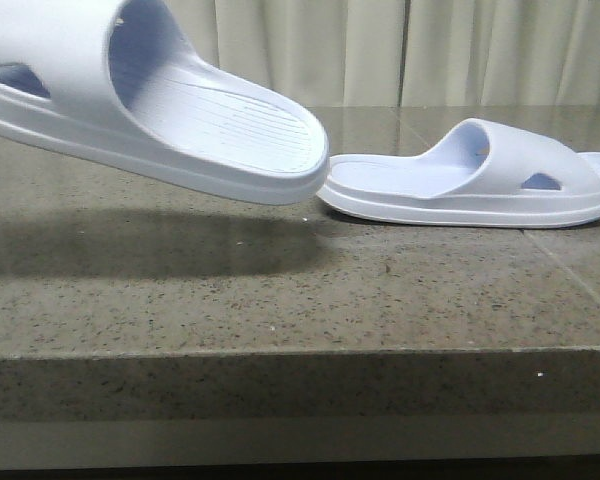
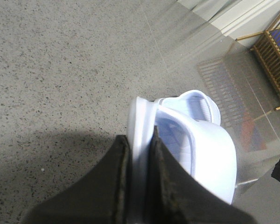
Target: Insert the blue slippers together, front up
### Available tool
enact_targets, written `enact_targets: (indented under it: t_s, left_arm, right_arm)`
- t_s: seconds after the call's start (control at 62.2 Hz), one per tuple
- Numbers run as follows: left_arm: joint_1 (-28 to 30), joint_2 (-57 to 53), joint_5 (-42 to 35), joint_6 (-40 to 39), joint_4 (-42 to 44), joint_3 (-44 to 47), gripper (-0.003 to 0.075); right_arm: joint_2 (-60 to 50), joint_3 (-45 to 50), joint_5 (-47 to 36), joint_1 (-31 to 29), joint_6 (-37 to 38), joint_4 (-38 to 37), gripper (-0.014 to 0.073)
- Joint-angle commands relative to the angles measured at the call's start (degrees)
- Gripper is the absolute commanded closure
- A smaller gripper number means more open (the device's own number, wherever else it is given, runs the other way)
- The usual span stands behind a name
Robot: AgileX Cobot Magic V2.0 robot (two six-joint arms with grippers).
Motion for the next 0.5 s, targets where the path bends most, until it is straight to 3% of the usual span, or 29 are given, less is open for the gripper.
enact_targets:
  t_s: [0.0,0.241,0.482]
  left_arm:
    - [-0.4,-1.3,1.0,0.0,-5.0,-1.4,0.0741]
    - [-0.4,-1.3,1.0,0.0,-5.0,-1.4,0.0741]
    - [-0.4,-1.3,1.0,0.0,-5.0,-1.4,0.0741]
  right_arm:
    - [1.9,-3.4,-3.7,-2.1,0.6,0.0,0.0136]
    - [12.9,-11.6,1.9,-14.5,-2.0,6.5,0.0190]
    - [27.7,-17.8,9.5,-22.3,-25.6,35.7,0.0192]
